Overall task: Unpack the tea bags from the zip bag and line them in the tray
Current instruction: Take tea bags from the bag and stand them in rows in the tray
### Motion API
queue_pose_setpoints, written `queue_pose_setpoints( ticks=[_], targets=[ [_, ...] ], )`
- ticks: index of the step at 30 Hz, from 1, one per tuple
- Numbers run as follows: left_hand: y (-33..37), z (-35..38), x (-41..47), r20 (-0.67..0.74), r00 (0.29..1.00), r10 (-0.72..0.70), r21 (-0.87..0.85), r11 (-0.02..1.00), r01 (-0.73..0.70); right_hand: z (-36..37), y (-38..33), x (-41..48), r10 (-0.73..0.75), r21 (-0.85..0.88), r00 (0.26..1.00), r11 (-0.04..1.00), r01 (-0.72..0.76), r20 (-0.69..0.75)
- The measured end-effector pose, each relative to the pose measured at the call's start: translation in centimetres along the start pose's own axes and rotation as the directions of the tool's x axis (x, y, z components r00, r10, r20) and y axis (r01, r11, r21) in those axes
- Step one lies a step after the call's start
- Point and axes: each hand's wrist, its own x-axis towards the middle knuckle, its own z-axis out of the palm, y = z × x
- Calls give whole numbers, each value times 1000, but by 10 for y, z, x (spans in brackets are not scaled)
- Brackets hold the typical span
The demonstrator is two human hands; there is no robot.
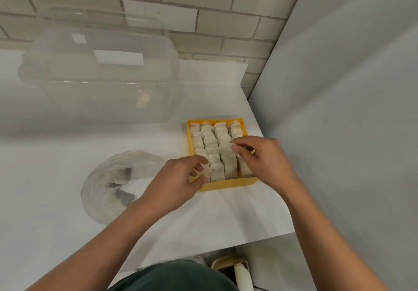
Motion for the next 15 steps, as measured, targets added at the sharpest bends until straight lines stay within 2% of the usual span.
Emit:
queue_pose_setpoints(
  ticks=[2,7,15],
  targets=[
    [-1,4,-2,36,997,75,127,989,-79,-2,11,2,21,-54,999,998,-22,-24],
    [-4,12,-4,99,986,131,340,927,-157,-1,31,4,93,-144,993,986,-82,71],
    [-18,25,-3,3,972,234,401,890,-216,-1,44,10,148,-144,899,985,-97,411]
  ],
)
